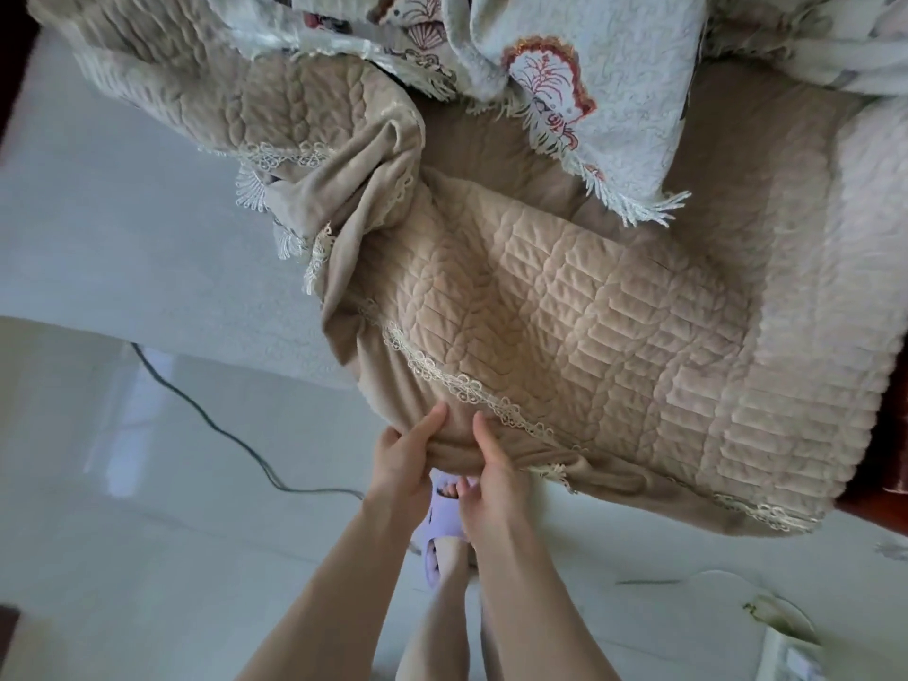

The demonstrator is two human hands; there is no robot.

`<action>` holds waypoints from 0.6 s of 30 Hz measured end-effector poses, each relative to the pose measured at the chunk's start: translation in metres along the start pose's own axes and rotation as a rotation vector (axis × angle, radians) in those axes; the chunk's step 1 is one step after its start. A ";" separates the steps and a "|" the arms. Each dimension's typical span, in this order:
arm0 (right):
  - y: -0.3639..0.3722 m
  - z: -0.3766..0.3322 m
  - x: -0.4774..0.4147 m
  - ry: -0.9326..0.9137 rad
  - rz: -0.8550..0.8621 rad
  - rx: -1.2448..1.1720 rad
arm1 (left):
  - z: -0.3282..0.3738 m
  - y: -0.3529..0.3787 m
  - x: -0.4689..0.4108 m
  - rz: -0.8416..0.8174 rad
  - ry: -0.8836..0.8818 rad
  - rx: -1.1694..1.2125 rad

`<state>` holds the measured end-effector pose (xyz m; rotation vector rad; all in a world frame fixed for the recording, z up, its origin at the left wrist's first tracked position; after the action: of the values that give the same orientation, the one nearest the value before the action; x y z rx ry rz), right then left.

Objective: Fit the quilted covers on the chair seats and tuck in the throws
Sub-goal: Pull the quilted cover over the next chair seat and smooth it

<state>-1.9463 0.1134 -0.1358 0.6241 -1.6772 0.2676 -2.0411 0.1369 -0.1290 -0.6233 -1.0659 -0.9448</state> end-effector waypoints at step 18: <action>0.018 0.010 0.002 -0.032 0.067 -0.052 | 0.074 -0.039 -0.026 -0.012 0.039 0.229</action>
<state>-1.9643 0.1231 -0.1332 0.5369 -1.7329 0.2621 -2.1133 0.1875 -0.1255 -0.4081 -1.1249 -0.8278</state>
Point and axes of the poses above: each hand's wrist, its own x-axis away from the middle knuckle, its own y-axis out of the palm, z = x × y, the point moved 6 cm from there along -x, towards the middle knuckle, and after that the axes turned 7 degrees about -x, right-handed, at the moved point
